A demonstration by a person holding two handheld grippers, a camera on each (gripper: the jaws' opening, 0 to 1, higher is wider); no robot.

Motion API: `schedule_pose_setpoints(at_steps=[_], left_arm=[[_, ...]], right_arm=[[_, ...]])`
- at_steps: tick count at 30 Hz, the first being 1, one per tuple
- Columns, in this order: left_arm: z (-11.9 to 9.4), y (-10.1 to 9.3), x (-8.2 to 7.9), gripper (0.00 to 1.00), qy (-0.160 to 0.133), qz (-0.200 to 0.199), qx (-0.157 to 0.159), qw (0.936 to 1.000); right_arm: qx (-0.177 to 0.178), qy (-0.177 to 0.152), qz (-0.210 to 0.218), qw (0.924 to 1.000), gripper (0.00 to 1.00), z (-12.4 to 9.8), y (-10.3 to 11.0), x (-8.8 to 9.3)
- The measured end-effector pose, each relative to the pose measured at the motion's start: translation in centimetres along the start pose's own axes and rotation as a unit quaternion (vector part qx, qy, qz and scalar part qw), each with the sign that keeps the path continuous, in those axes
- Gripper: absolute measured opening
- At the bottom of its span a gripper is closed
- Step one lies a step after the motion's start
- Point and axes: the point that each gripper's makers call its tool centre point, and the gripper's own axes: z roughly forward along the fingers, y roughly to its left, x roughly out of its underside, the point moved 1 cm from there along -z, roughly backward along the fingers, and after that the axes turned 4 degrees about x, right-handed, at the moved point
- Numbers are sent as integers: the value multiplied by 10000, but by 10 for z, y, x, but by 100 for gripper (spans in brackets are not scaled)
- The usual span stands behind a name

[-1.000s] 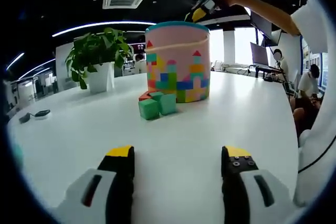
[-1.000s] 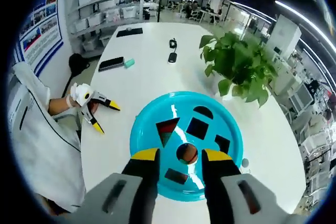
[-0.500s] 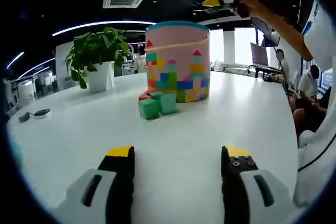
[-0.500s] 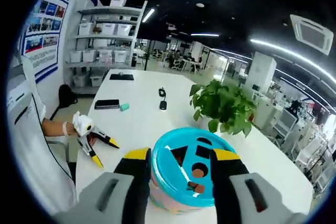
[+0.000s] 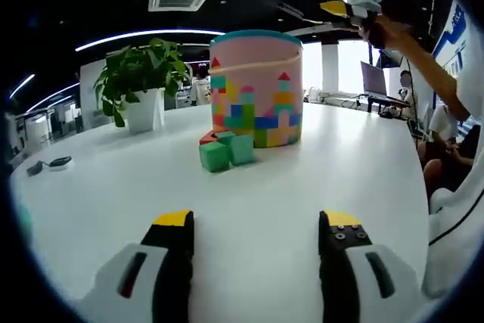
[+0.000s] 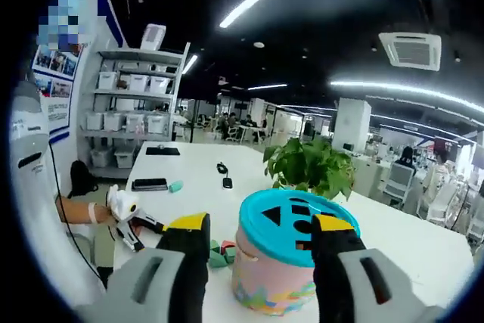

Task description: Arrange the toys in the designated storage area by placing each visible toy with the group until no toy remains scattered across the table.

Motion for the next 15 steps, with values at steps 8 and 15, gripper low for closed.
schedule_pose_setpoints(at_steps=[8, 15], left_arm=[[1, 0, 0, 69, 3, -16, -18, 10000], [1, 1, 0, 69, 6, -42, -36, 10000]], right_arm=[[648, -387, 737, 9944, 55, -21, 5, 66], [1094, -326, 1202, 9862, 57, -23, 4, 143]])
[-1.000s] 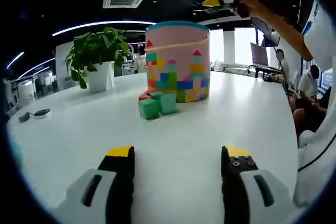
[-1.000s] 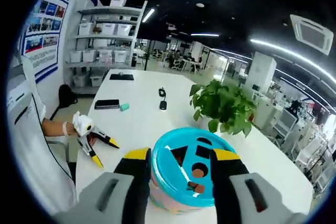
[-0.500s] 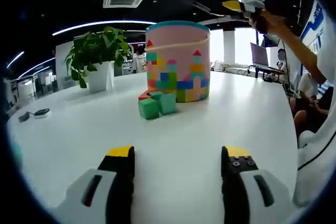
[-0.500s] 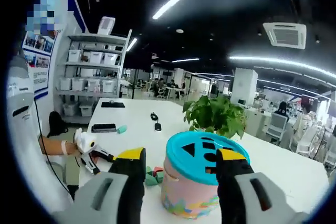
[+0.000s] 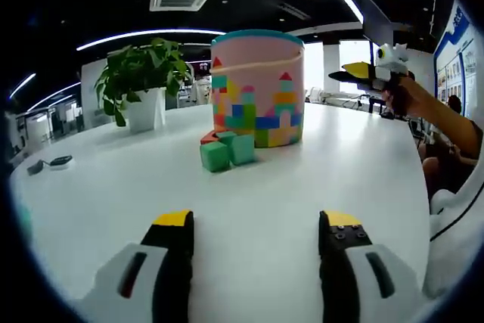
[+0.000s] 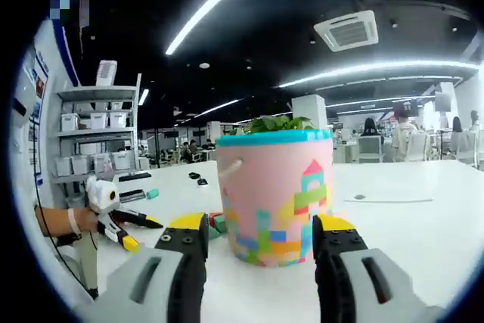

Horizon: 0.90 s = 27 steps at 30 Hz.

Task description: Arrange the toys in the designated storage area by placing each visible toy with the group until no toy remains scattered across the table.

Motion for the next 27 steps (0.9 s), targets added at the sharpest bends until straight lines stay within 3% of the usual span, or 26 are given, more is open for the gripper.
schedule_pose_setpoints(at_steps=[3, 5, 6, 8, 11, 27], left_arm=[[0, 1, 0, 68, 1, -15, -10, 10000], [0, 0, 0, 67, -3, -6, -4, 10000], [0, 0, 0, 67, -6, 4, 0, 10000], [0, 0, 0, 67, -5, 8, -2, 10000], [0, 1, 1, 67, 11, -19, 20, 10000], [2, 0, 1, 68, 8, -36, -13, 10000]], right_arm=[[-32, 74, 351, 9993, 57, 5, 3, 29], [-76, 130, 277, 9995, 56, 10, 9, 41], [-58, 210, 1, 9998, 56, 12, 12, 47], [-81, 121, -99, 9998, 56, 14, 16, 48], [-168, 155, -640, 9977, 55, 16, 22, 51], [-451, 453, -795, 9948, 55, 17, 34, 67]])
